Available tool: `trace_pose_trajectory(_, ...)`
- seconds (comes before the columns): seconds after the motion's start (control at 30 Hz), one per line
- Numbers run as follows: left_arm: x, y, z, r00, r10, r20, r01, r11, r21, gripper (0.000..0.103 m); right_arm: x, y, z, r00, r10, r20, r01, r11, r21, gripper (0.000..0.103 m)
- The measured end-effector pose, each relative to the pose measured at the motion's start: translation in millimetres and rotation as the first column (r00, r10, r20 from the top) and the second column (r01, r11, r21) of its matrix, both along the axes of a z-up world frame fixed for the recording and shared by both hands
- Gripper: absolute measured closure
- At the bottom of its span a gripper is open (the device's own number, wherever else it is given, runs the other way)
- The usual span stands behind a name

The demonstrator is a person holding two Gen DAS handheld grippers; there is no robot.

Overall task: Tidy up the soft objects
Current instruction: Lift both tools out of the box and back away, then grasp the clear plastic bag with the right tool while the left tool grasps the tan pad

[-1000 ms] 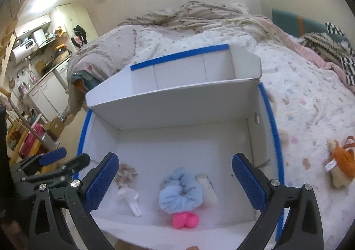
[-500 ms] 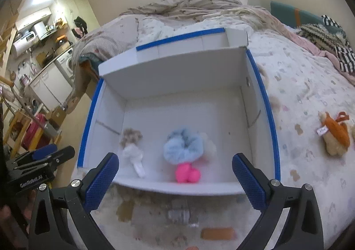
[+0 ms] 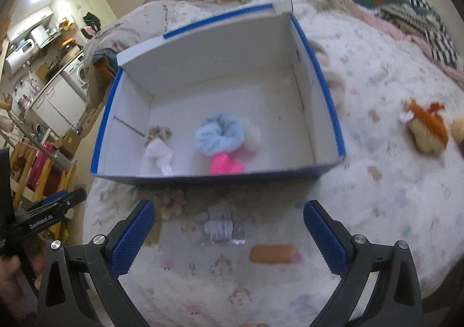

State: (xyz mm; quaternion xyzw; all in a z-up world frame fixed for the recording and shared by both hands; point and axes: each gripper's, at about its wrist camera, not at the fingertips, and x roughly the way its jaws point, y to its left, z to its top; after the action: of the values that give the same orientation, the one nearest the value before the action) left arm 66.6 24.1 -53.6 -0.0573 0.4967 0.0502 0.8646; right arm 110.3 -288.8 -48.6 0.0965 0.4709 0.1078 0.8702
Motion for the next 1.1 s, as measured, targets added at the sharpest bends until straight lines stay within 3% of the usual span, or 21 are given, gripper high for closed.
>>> trace_pose_trajectory(0.17,5.2,18.7,-27.4,0.991,0.07,-0.116,-0.075,0.996,-0.04,0.036,4.8,7.4,-23.3,0.993,0.01,-0.122,-0.008,1.0,0.023,0.0)
trace_pose_trajectory(0.27,8.8,19.2,-40.7,0.983,0.072,-0.166,-0.083,0.995,-0.057,0.036,9.3,14.0,-37.0,0.984,0.004,-0.176,-0.007,1.0,-0.015,0.0)
trace_pose_trajectory(0.33,11.5,12.5,-47.4,0.98,0.057,-0.188,-0.069,0.996,-0.062,0.036,13.6,13.0,-44.4,0.978,-0.012,-0.21,0.013,1.0,0.007,0.0)
trace_pose_trajectory(0.5,18.1,-24.6,-59.0,0.974,-0.073,-0.217,0.058,0.996,-0.072,0.036,22.0,8.3,-53.5,0.965,-0.052,-0.257,0.072,0.995,0.067,0.0)
trace_pose_trajectory(0.63,26.9,-65.2,-80.4,0.933,-0.204,-0.295,0.182,0.978,-0.102,0.036,25.6,2.4,-57.4,0.959,-0.077,-0.271,0.103,0.991,0.082,0.0)
trace_pose_trajectory(0.8,34.0,-84.6,-95.1,0.92,-0.22,-0.324,0.221,0.975,-0.034,0.036,27.2,-9.7,-64.2,0.946,-0.095,-0.311,0.142,0.981,0.131,0.0)
trace_pose_trajectory(0.83,34.8,-85.3,-97.0,0.916,-0.224,-0.332,0.223,0.974,-0.042,0.038,28.1,-11.5,-65.3,0.943,-0.1,-0.317,0.149,0.979,0.136,0.0)
trace_pose_trajectory(0.9,35.5,-85.0,-98.7,0.914,-0.229,-0.334,0.225,0.973,-0.052,0.052,29.8,-13.0,-66.5,0.94,-0.106,-0.323,0.157,0.978,0.138,0.0)
trace_pose_trajectory(0.97,36.4,-83.1,-102.9,0.906,-0.236,-0.35,0.23,0.971,-0.059,0.074,32.5,-11.7,-68.7,0.938,-0.104,-0.329,0.158,0.977,0.14,0.0)
trace_pose_trajectory(1.1,34.1,-76.9,-103.4,0.902,-0.25,-0.353,0.23,0.968,-0.099,0.08,39.1,-2.9,-71.9,0.937,-0.083,-0.338,0.136,0.981,0.136,0.0)
